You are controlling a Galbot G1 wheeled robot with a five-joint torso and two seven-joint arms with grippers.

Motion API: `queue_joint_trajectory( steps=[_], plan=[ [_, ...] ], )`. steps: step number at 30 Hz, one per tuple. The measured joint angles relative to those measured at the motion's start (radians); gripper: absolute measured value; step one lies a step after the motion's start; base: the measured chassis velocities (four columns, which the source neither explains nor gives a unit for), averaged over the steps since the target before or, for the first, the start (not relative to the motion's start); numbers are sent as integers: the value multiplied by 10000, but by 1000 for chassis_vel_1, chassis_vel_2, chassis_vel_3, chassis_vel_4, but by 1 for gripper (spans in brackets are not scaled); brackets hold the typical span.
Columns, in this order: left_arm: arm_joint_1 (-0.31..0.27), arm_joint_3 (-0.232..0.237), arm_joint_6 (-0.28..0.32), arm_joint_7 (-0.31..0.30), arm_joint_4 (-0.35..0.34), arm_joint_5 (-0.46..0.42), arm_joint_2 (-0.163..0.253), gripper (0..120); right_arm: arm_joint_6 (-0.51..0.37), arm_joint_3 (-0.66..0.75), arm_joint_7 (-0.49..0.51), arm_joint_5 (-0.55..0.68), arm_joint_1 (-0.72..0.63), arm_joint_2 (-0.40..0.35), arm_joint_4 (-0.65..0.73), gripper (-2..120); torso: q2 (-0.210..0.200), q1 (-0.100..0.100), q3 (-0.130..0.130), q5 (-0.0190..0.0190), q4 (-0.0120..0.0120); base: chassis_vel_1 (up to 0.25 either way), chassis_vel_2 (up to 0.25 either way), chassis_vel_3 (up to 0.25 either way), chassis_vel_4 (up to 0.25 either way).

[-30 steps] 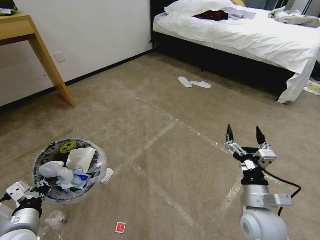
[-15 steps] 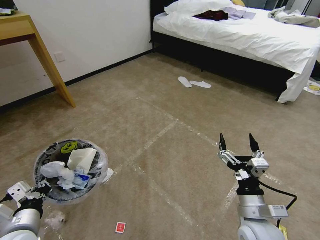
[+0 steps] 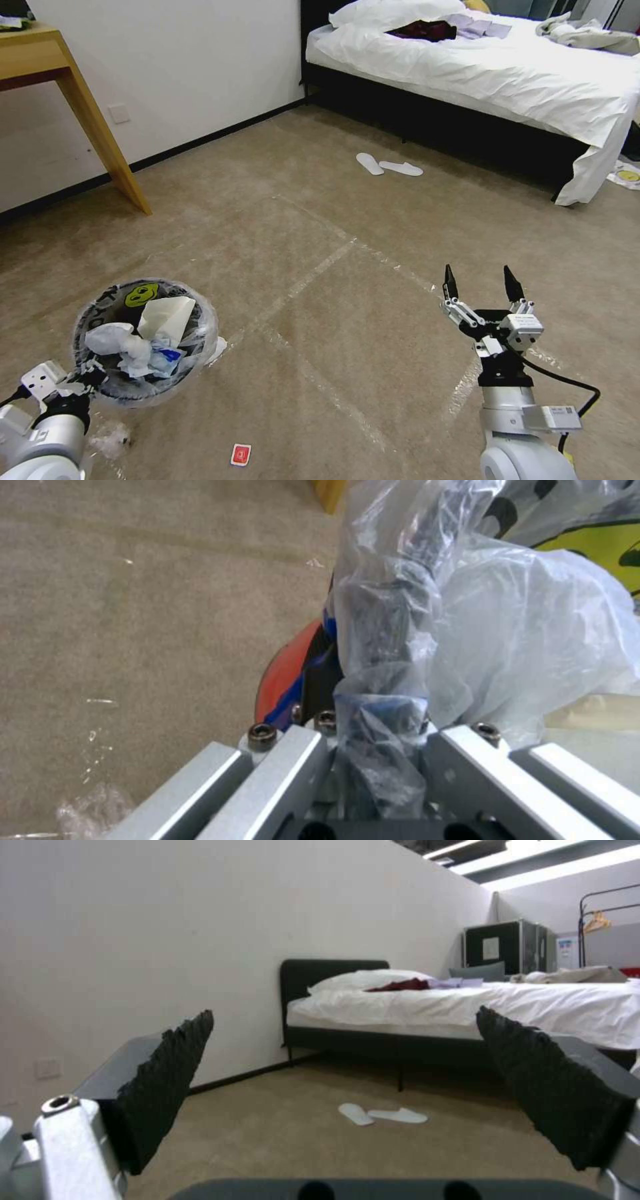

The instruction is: Pick up the trash bin and place the garbage on the floor into it.

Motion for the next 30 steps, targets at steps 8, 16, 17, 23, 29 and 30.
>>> queue_joint_trajectory(
  steps=[8,16,17,23,29,30],
  plan=[
    [-25,-63,6,-8,79,32,-32,0,-24,16,1,104,259,-77,-219,100,0,0,0,0,0,0,0,0,0],
    [45,-92,7,-31,34,89,-51,0,52,-44,4,82,304,-99,-369,100,0,0,0,0,0,-66,64,78,-58],
    [52,-109,7,-38,19,89,-47,0,85,-42,3,63,304,-99,-373,100,0,0,0,0,0,-118,116,115,-95],
    [136,-157,-14,-38,17,86,-74,0,177,-27,4,-5,281,-87,-375,100,0,1,1,1,0,-90,103,98,-109],
    [171,-192,-31,-32,-17,70,-52,0,215,-24,3,-51,243,-64,-393,100,0,0,0,0,0,-69,70,60,-85],
    [171,-192,-31,-32,-17,70,-52,0,215,-24,3,-51,243,-64,-393,100,0,0,0,0,0,-70,72,57,-64]
  ],
)
